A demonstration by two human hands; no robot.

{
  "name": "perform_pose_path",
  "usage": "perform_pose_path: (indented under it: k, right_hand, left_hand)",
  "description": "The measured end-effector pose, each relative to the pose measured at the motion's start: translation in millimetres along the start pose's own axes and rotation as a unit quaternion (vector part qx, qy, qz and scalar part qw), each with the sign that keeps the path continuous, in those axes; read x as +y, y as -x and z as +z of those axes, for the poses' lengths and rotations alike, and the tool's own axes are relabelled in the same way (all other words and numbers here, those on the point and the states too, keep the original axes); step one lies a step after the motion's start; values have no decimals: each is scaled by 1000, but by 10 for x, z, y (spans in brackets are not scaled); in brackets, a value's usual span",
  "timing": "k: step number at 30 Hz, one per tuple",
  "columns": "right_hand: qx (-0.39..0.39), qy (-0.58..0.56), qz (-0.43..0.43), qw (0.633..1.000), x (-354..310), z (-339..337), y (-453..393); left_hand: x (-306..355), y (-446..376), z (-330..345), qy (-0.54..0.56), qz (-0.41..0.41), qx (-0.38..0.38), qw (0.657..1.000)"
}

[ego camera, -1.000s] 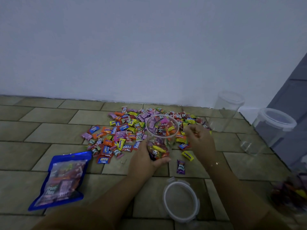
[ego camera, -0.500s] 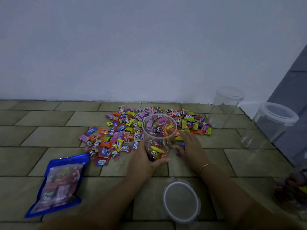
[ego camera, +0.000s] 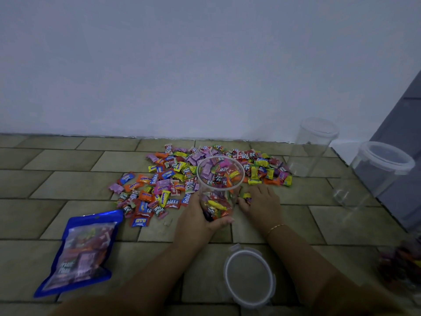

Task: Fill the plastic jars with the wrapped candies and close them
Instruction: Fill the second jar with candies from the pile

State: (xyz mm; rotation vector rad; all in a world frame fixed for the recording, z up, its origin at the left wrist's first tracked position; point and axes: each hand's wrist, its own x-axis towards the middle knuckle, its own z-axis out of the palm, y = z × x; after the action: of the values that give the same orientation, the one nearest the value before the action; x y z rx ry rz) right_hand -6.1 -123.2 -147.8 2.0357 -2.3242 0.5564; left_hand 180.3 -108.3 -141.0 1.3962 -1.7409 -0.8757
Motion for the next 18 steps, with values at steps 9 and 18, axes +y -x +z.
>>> perform_pose_path:
  k: [9,18]
  right_hand:
    - [50,-76,-10,996,-67,-62,195]
    - [71,-619,285,728,-223,-601,-66]
  left_hand:
    - [54,32,-18,0,14,1,1000]
    - [81,44,-34,-2,1,-8,1000]
